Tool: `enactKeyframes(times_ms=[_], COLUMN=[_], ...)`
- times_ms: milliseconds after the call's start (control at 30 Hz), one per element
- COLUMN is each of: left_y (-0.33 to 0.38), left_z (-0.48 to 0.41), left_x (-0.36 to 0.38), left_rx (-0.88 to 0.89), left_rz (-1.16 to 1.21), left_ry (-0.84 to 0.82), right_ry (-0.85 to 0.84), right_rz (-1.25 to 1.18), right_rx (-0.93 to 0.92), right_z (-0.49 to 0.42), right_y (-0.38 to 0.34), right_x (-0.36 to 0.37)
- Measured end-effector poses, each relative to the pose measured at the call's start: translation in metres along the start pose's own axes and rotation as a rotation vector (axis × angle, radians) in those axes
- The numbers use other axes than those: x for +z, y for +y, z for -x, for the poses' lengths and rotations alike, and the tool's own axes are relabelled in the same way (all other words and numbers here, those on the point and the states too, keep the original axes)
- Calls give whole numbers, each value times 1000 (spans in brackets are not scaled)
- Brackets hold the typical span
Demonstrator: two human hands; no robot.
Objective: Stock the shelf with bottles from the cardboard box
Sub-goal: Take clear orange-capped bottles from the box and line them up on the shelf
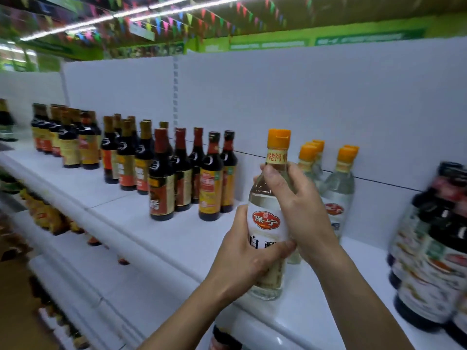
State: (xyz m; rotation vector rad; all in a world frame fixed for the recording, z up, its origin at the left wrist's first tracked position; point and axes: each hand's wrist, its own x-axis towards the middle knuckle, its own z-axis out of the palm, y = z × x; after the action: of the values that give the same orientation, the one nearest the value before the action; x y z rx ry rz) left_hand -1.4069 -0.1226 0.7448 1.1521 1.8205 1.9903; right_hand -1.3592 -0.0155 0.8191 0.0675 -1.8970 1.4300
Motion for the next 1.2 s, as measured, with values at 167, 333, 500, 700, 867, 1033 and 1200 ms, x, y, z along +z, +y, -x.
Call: enactKeyframes(times_ms=[167, 333, 500, 700, 867, 1033, 1200], left_y=[-11, -23, -32, -40, -41, -37, -45], left_z=[-22, -29, -28, -34, -44, -50, -47], left_x=[31, 58, 78, 91, 96, 95, 86], left_rx=[-18, 12, 29, 33, 31, 77, 183], left_rz=[58, 120, 127, 126, 23, -244, -364], left_ry=[-137, -247, -265, -265, -240, -169, -200], right_ry=[160, 245, 292, 319, 310, 361, 370], right_rz=[95, 118, 133, 188, 212, 287, 262], right_rx=[15, 18, 21, 3, 58, 141, 133], right_z=[6, 24, 37, 38, 34, 43, 49], right_y=[1, 8, 16, 21, 26, 50, 62], right_x=[-32, -56, -70, -78, -85, -96, -102])
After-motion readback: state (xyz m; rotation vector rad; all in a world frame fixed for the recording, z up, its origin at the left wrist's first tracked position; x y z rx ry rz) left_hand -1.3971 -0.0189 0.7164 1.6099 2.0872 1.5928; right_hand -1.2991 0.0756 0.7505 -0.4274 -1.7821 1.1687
